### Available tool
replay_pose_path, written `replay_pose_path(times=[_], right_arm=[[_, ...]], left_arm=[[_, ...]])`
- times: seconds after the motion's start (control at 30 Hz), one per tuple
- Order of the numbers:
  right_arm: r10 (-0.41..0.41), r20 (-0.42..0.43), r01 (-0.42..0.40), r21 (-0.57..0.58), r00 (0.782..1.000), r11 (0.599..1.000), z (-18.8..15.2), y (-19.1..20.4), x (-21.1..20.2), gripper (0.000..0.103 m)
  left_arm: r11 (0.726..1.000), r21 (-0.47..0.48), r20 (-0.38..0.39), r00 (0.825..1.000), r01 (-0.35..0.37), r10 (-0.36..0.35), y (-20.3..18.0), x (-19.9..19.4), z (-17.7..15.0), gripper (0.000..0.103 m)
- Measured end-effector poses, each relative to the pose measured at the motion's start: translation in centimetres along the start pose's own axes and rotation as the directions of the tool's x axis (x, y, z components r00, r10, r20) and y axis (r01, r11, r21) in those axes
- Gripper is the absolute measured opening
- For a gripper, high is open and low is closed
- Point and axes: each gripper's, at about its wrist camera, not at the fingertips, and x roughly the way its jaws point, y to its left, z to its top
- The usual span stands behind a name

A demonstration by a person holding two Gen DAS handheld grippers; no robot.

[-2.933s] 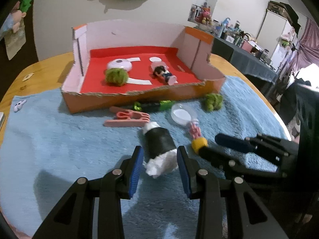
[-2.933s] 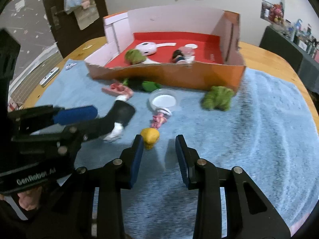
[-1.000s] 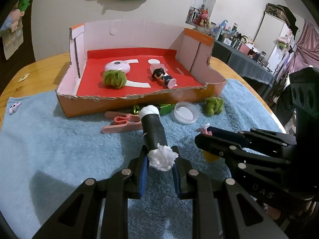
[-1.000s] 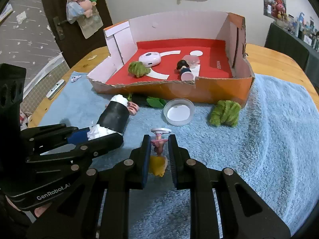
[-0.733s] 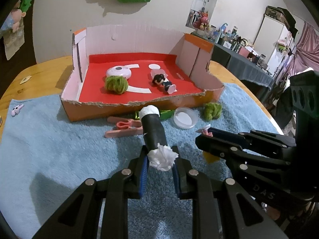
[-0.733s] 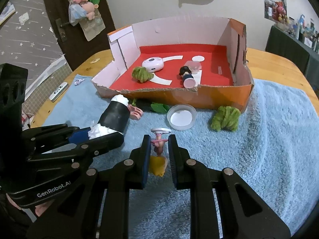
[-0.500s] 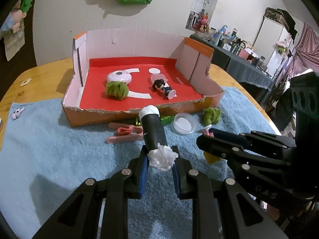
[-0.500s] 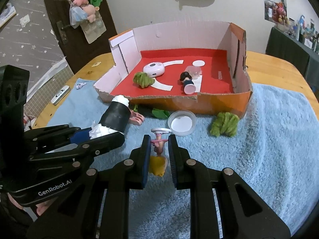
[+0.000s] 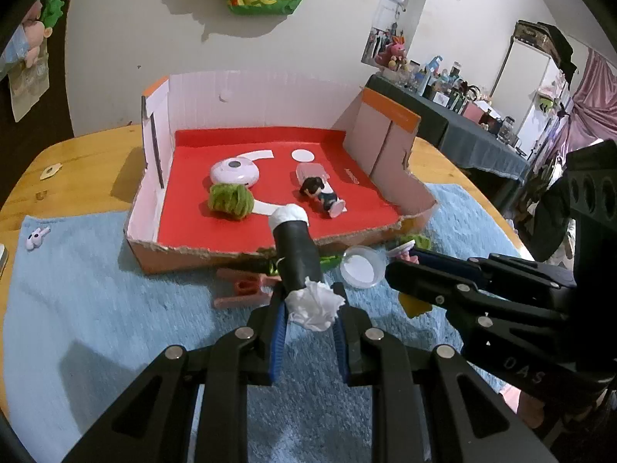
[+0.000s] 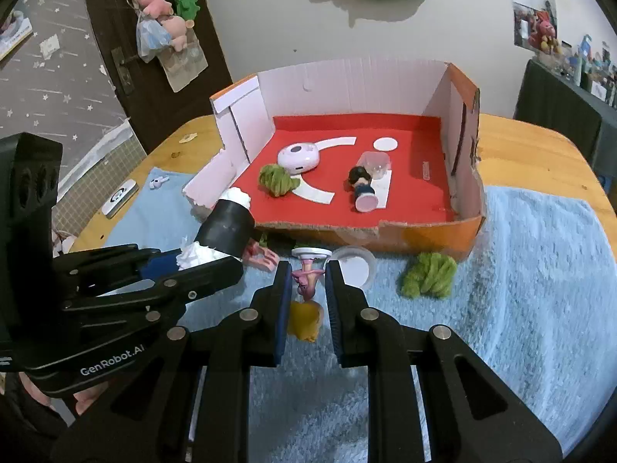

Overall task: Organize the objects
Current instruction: 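Carry the plush and small figure with both tools into the cardboard box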

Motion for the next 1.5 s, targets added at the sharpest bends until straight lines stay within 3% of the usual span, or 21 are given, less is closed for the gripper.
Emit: replay_pose_path(times=[0.77, 1.5], right_arm=[[0.013, 0.012, -0.013, -0.008, 1.0, 1.0, 3.9, -0.3, 1.0, 0.017], [0.016, -0.038, -0.016, 0.018, 0.999, 1.0, 6.1, -1.7, 5.0, 0.017]], left_arm=[[1.0, -0.017, 0.011, 1.0, -0.013, 0.013, 1.6, 0.8, 3.7, 0.022], [0.998, -0.046, -0.052, 0.998, -0.042, 0.04, 4.0, 4.1, 5.2, 0.022]])
